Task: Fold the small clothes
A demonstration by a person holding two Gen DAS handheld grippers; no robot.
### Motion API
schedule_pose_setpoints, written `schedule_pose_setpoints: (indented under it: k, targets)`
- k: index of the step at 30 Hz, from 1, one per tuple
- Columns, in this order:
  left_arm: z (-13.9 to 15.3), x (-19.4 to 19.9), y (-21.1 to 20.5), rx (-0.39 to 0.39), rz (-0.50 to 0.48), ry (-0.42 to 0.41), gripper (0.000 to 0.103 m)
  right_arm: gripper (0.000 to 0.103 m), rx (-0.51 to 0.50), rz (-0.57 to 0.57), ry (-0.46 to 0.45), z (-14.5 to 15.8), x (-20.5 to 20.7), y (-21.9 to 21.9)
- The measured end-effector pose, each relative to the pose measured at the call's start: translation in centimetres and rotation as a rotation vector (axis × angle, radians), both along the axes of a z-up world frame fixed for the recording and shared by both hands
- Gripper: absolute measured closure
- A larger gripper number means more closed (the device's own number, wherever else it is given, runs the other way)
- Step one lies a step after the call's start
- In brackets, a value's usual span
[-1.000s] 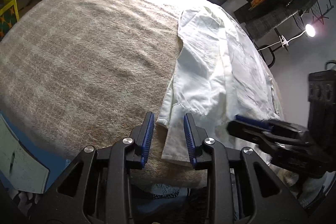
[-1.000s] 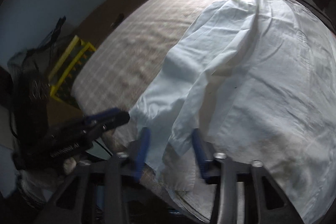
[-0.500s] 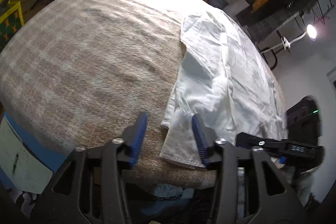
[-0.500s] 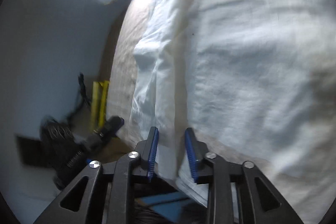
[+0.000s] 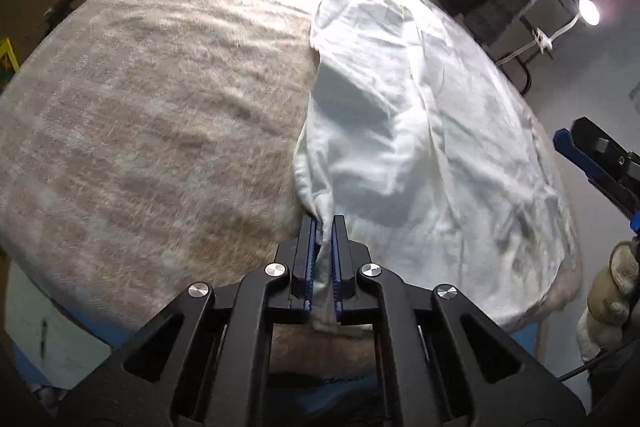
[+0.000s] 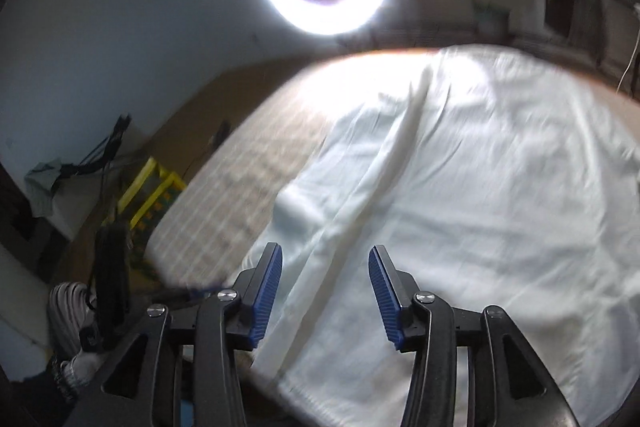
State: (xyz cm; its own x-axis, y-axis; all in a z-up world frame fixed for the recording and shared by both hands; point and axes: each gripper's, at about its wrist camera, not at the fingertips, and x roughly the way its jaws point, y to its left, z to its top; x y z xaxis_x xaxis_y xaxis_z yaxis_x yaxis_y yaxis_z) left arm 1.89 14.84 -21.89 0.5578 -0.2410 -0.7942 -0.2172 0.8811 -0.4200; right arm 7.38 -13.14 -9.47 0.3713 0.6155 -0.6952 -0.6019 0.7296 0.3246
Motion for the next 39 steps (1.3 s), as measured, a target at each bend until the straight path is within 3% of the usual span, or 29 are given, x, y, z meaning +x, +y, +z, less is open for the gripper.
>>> schedule_pose_setpoints:
  k: [3, 8, 12, 16, 22, 23, 26, 27, 30, 39]
  targets:
    - [0.9, 0.0, -0.6, -0.028, -0.015, -0.041, 0.100, 0.054, 0.006, 0.011, 0.037, 0.7, 1.8, -0.5]
    - [3.6, -0.7, -3.1, 0.068, -0.079, -0.118, 0.100, 0.054, -0.035, 0.061, 0.117, 1.4, 6.0, 1.0]
    - [4.4, -0.7, -4.8, 0.101, -0.116, -0.148, 0.100, 0.054, -0.072, 0.110, 0.157, 1.2, 9.1, 4.8]
    - [4.3, -0.2, -6.4, 0.129, -0.153, -0.152, 0.100, 0.054, -0.165, 0.185, 0.222, -0.4, 11.3, 11.2]
    - [4.1, 0.1, -6.4, 0.119, -0.164, -0.150, 0.100, 0.055, -0.390, 0.248, 0.184, -4.3, 11.1, 17.9]
    - [4.0, 0.2, -6.5, 0.118, -0.163, -0.150, 0.100, 0.056, -0.424, 0.255, 0.181, -5.0, 11.0, 18.6]
    - [4.1, 0.2, -6.6, 0.123, -0.165, -0.149, 0.100, 0.078, -0.500, 0.256, 0.172, -7.2, 10.9, 19.8]
    - [4.1, 0.2, -6.7, 0.133, -0.167, -0.149, 0.100, 0.088, -0.496, 0.251, 0.177, -7.5, 11.0, 19.8]
    - [4.4, 0.1, -7.1, 0.144, -0.174, -0.152, 0.100, 0.102, -0.408, 0.212, 0.224, -7.5, 12.0, 18.2]
    - [5.7, 0.3, -11.5, 0.201, -0.290, -0.189, 0.101, 0.103, -0.074, 0.056, 0.279, -4.4, 13.9, 7.2]
